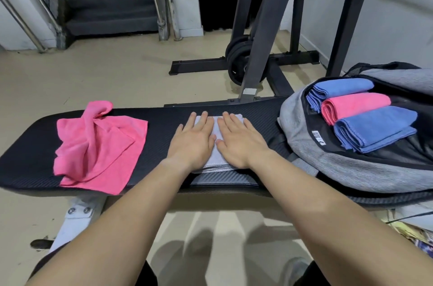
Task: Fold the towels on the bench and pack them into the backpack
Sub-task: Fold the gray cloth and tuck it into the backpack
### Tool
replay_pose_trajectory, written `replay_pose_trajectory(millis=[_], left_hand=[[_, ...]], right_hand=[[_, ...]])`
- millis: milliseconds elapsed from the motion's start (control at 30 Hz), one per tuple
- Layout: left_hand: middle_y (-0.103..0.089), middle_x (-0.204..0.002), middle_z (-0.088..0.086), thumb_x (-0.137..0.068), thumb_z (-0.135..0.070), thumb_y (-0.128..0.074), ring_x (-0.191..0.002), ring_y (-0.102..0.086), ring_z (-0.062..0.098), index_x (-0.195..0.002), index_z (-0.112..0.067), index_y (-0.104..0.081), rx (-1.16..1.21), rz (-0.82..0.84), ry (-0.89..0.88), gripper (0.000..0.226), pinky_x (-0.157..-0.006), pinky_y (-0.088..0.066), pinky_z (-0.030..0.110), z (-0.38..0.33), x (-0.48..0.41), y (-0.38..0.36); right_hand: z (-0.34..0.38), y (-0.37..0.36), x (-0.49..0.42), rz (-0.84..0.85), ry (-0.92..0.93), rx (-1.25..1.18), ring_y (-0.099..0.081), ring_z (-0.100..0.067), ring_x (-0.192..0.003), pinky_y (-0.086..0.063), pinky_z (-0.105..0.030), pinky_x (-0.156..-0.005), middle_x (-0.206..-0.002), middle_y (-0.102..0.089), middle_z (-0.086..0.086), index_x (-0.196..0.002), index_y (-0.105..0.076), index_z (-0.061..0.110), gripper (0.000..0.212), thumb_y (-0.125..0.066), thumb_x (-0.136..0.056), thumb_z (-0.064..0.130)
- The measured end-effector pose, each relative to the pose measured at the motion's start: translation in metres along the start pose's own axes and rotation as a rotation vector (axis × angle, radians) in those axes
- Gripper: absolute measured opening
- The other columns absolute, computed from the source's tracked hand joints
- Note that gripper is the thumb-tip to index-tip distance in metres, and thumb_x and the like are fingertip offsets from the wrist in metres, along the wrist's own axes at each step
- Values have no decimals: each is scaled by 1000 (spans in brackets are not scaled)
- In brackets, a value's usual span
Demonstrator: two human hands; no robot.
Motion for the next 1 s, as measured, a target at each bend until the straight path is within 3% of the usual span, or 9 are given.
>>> replay_pose_trajectory(millis=[167, 433, 567, 633, 733, 800, 867, 933, 1000], left_hand=[[15, -166, -6, -106, -42, -10, -152, 16, 19, -160, -24, 1, 16, 50, 6, 58, -124, -6, 47, 0, 4, -14], [15, -165, -12, -106, -42, -13, -151, 21, 12, -159, -27, 4, 143, 117, -3, 58, -125, 2, 43, 7, 1, -17], [12, -165, -17, -106, -47, -17, -153, 13, 13, -159, -34, 0, 181, 80, -78, 57, -124, -1, 47, 18, 12, -8], [5, -167, -11, -106, -46, -19, -154, 0, 18, -159, -33, -5, 95, 14, -32, 57, -123, -7, 48, 27, 17, -2], [-23, -164, 4, -103, -52, -27, -147, -28, 27, -155, -23, -25, -27, -57, 175, 59, -117, -23, 47, 42, 26, 10], [-46, -149, 8, -102, -49, -31, -133, -47, 30, -141, -18, -43, -31, -95, 255, 52, -107, -35, 45, 41, 32, 16], [-55, -135, 7, -102, -41, -30, -123, -53, 31, -129, -16, -49, 20, -133, 257, 42, -99, -41, 44, 31, 38, 14], [-41, -151, 8, -103, -40, -24, -139, -39, 28, -145, -14, -37, 89, -94, 249, 51, -110, -35, 49, 21, 44, -2], [-12, -166, 2, -105, -42, -15, -152, -12, 24, -158, -17, -13, 116, -22, 278, 60, -121, -16, 51, 18, 49, -17]], right_hand=[[-13, -11, -1, 33, -29, -78, 19, -14, -152, 7, -43, -124, -165, 22, 0, -160, 9, 23, 69, -18, -103, 53], [-10, -14, -2, 54, -70, -101, 22, -14, -151, 9, -48, -124, -165, 23, 1, -159, 10, 25, 71, -18, -101, 54], [2, -11, 12, 73, -163, -83, 19, -20, -153, 7, -49, -123, -166, 21, -5, -159, 11, 22, 72, -14, -101, 56], [15, -10, 24, 99, -231, 1, 9, -30, -154, 0, -49, -124, -167, 12, -14, -160, 7, 16, 76, -10, -100, 60], [31, 3, 37, 41, -293, 200, -25, -38, -141, -21, -49, -112, -156, -28, -22, -157, -19, 7, 80, -14, -99, 62], [35, 20, 36, -101, -237, 219, -34, -33, -131, -27, -48, -106, -147, -39, -15, -147, -38, 8, 69, -22, -99, 56], [39, 27, 25, -167, -38, 124, -24, -31, -143, -23, -46, -114, -160, -26, -10, -151, -34, 14, 59, -27, -101, 46], [42, 20, 13, -97, 164, 82, -7, -24, -153, -11, -42, -122, -168, -6, 0, -159, -19, 24, 58, -25, -104, 41], [38, 6, 2, 2, 229, 76, 4, -19, -155, -3, -42, -125, -168, 6, 6, -161, -6, 31, 58, -18, -106, 43]])
Point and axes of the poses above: each hand's wrist, its own x-axis away from the middle knuckle, its own y-axis out of the back of the hand, z = x × y, the point moved 6 cm from there along -x, towards the middle knuckle
